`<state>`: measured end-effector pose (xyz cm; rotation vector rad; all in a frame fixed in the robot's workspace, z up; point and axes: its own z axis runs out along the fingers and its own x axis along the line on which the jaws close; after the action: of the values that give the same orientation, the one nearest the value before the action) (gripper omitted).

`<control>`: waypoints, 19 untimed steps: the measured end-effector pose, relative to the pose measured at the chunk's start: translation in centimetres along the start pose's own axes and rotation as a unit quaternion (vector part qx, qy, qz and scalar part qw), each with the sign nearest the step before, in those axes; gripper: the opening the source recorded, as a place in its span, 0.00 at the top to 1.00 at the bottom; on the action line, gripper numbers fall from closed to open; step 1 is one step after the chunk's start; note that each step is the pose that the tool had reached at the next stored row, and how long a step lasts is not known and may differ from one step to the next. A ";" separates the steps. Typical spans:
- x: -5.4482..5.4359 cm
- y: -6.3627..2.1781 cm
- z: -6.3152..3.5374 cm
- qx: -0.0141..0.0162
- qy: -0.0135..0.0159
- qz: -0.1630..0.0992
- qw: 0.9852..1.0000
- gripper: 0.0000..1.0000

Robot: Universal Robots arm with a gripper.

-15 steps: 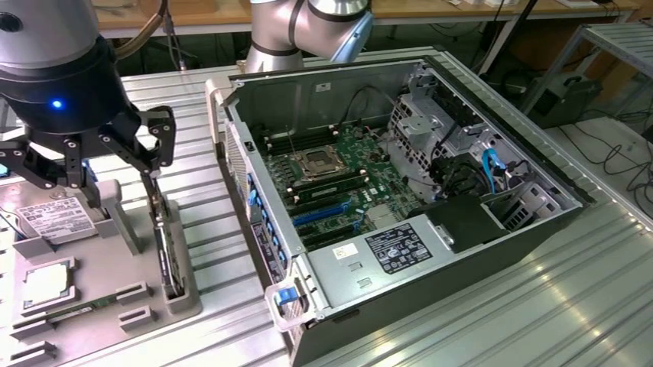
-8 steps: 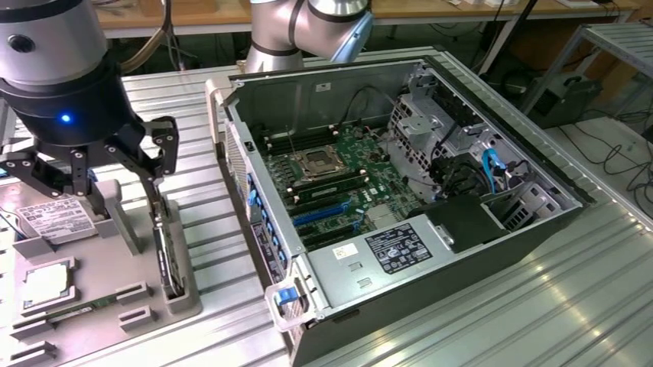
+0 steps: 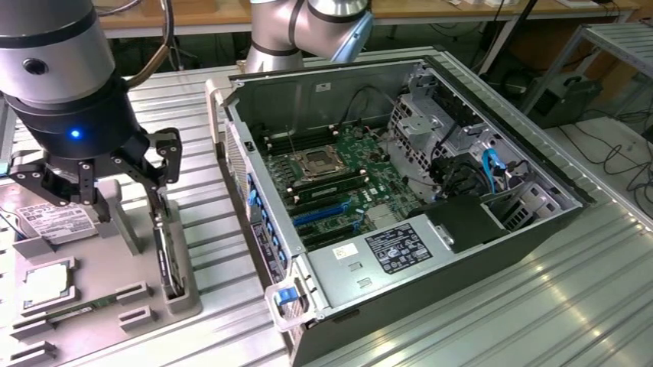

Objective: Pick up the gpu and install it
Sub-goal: 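Pick up the gpu and move the gpu toward the slot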

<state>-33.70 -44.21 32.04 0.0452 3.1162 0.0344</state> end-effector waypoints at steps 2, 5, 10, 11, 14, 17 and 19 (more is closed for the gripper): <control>0.0 -0.01 0.36 0.000 0.000 0.000 1.000 0.40; 0.0 -0.02 1.00 0.000 0.000 0.000 1.000 0.40; 0.0 -0.04 1.82 0.000 0.000 0.000 1.000 0.40; 0.0 -0.04 1.95 0.000 0.000 0.000 1.000 0.40; 0.1 -0.05 2.35 0.000 0.000 0.000 1.000 0.40; 0.1 -0.07 2.99 0.000 0.000 0.000 1.000 0.40; 0.1 -0.08 3.32 0.000 0.000 0.000 1.000 0.40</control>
<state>-33.70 -44.21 28.72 0.0452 3.1163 0.0342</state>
